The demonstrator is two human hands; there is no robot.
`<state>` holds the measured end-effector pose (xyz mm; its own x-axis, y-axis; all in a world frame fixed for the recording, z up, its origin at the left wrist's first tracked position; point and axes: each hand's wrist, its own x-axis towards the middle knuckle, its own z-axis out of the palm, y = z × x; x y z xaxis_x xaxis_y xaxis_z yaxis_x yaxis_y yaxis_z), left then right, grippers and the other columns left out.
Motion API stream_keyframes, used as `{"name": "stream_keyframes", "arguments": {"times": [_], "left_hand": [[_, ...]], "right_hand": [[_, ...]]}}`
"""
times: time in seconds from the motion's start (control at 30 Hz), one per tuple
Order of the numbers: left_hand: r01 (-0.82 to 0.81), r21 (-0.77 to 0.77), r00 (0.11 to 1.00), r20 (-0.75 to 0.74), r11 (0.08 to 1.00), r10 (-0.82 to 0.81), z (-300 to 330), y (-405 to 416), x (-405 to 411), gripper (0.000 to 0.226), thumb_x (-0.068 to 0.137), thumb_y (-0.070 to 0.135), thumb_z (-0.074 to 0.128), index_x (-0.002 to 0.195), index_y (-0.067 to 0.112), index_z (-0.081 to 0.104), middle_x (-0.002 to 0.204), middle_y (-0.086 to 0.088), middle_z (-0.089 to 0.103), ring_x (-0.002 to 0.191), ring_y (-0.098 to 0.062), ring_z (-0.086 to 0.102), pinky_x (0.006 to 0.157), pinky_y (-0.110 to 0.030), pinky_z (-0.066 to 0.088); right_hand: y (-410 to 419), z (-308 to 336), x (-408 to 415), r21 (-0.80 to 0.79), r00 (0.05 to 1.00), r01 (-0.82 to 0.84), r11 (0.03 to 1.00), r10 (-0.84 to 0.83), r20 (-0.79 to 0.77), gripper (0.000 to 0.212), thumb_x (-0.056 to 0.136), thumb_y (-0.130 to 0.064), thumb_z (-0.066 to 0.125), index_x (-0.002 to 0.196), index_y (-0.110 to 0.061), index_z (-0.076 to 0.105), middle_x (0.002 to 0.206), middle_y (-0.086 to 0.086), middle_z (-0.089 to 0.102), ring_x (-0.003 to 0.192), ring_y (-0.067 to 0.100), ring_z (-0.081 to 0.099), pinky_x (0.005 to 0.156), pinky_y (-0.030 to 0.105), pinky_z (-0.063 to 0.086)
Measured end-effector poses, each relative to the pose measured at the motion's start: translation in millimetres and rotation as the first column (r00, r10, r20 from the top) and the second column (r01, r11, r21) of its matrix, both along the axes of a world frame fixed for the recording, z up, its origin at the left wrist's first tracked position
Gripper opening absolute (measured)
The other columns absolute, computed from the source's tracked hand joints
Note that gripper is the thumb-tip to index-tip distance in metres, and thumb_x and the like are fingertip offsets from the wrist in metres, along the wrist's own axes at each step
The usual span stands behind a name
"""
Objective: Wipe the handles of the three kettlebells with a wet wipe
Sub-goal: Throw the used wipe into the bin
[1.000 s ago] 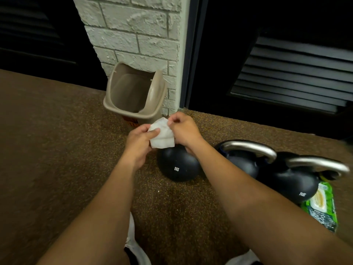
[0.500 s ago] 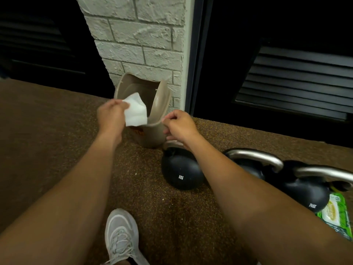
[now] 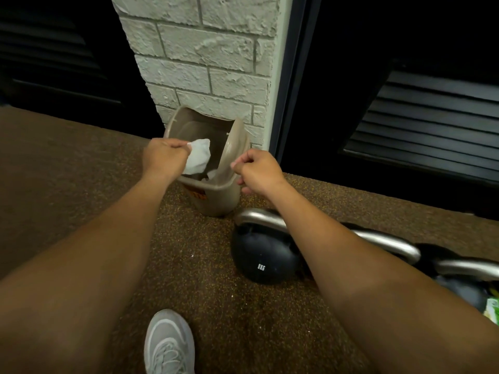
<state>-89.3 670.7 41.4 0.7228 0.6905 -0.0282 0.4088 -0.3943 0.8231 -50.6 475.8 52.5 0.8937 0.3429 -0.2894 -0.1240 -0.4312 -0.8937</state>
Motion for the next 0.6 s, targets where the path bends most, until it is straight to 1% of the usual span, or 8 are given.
{"name": "stream_keyframes", "arguments": {"times": [0.07, 0.13, 0.23, 0.3, 0.33, 0.4, 0.47, 0.6], "left_hand": [[-0.023, -0.03, 0.998, 0.05, 0.999, 0.025, 0.3, -1.3, 6.2, 0.026, 0.097, 0.023, 0.068, 0.121, 0.017, 0.076, 0.107, 0.004, 0.066, 0.1, -0.012, 0.06, 0.084, -0.022, 0.049], [0.014, 0.028, 1.0, 0.016, 1.0, -0.014, -4.2, -3.5, 9.0, 0.021, 0.096, 0.019, 0.069, 0.115, 0.017, 0.078, 0.103, 0.003, 0.068, 0.092, -0.01, 0.061, 0.076, -0.019, 0.047], [0.075, 0.075, 0.995, -0.068, 0.994, -0.07, -14.3, -4.7, 8.2, 0.009, 0.091, 0.014, 0.075, 0.093, 0.022, 0.079, 0.092, 0.003, 0.071, 0.085, -0.012, 0.065, 0.075, -0.024, 0.049], [0.12, 0.091, 0.985, -0.135, 0.989, -0.107, -20.3, -2.2, 8.9, 0.019, 0.088, 0.013, 0.078, 0.077, 0.028, 0.074, 0.085, 0.004, 0.072, 0.082, -0.012, 0.066, 0.075, -0.026, 0.051], [0.148, 0.104, 0.974, -0.187, 0.984, -0.126, -22.5, -1.0, 9.3, 0.021, 0.087, 0.012, 0.078, 0.074, 0.028, 0.074, 0.085, 0.003, 0.073, 0.083, -0.013, 0.066, 0.078, -0.028, 0.053], [0.199, 0.125, 0.948, -0.278, 0.972, -0.158, -24.6, 0.9, 9.9, 0.014, 0.087, 0.012, 0.079, 0.079, 0.024, 0.078, 0.09, 0.001, 0.075, 0.091, -0.017, 0.067, 0.086, -0.033, 0.055], [0.25, 0.167, 0.926, -0.33, 0.954, -0.185, -25.1, 1.1, 9.6, 0.009, 0.086, 0.013, 0.078, 0.085, 0.021, 0.082, 0.093, -0.001, 0.077, 0.095, -0.019, 0.068, 0.09, -0.034, 0.056], [0.282, 0.205, 0.915, -0.351, 0.937, -0.198, -21.7, -0.2, 8.8, 0.015, 0.083, 0.016, 0.071, 0.079, 0.028, 0.079, 0.09, 0.001, 0.077, 0.092, -0.021, 0.068, 0.086, -0.034, 0.057]], "right_hand": [[1.4, -1.3, 3.4, 0.001, 1.0, -0.002, 1.0, 0.002, -0.003, 0.01, 0.092, -0.025, 0.066, 0.082, -0.022, 0.063, 0.088, 0.006, 0.071, 0.086, 0.027, 0.072, 0.076, 0.05, 0.061], [2.2, -3.3, 6.3, -0.005, 1.0, -0.005, 1.0, 0.005, 0.001, 0.01, 0.091, -0.024, 0.066, 0.082, -0.021, 0.063, 0.089, 0.007, 0.071, 0.085, 0.027, 0.071, 0.076, 0.05, 0.061], [1.0, -7.5, 10.2, -0.022, 1.0, -0.005, 1.0, 0.005, 0.007, 0.01, 0.091, -0.024, 0.066, 0.082, -0.022, 0.063, 0.09, 0.005, 0.071, 0.085, 0.025, 0.071, 0.077, 0.049, 0.061], [-0.7, -10.0, 12.3, -0.032, 1.0, 0.0, 0.999, 0.0, 0.005, 0.009, 0.09, -0.024, 0.067, 0.082, -0.023, 0.064, 0.09, 0.003, 0.071, 0.085, 0.023, 0.071, 0.078, 0.048, 0.061], [-1.4, -10.8, 13.4, -0.036, 1.0, 0.007, 0.999, -0.007, 0.004, 0.008, 0.089, -0.025, 0.067, 0.081, -0.023, 0.064, 0.09, 0.003, 0.071, 0.085, 0.022, 0.071, 0.078, 0.048, 0.061], [-2.9, -11.7, 15.4, -0.036, 1.0, 0.021, 0.999, -0.021, 0.003, 0.007, 0.087, -0.024, 0.069, 0.081, -0.023, 0.066, 0.088, 0.003, 0.072, 0.084, 0.023, 0.071, 0.078, 0.049, 0.061], [-4.3, -12.1, 16.9, -0.045, 1.0, 0.023, 0.999, -0.023, 0.004, 0.006, 0.087, -0.023, 0.069, 0.082, -0.021, 0.066, 0.086, 0.003, 0.072, 0.083, 0.023, 0.072, 0.077, 0.05, 0.061], [-5.5, -13.0, 17.1, -0.063, 1.0, 0.002, 0.998, -0.002, 0.004, 0.006, 0.087, -0.026, 0.069, 0.084, -0.021, 0.066, 0.087, 0.002, 0.072, 0.082, 0.022, 0.072, 0.077, 0.05, 0.061]]}}
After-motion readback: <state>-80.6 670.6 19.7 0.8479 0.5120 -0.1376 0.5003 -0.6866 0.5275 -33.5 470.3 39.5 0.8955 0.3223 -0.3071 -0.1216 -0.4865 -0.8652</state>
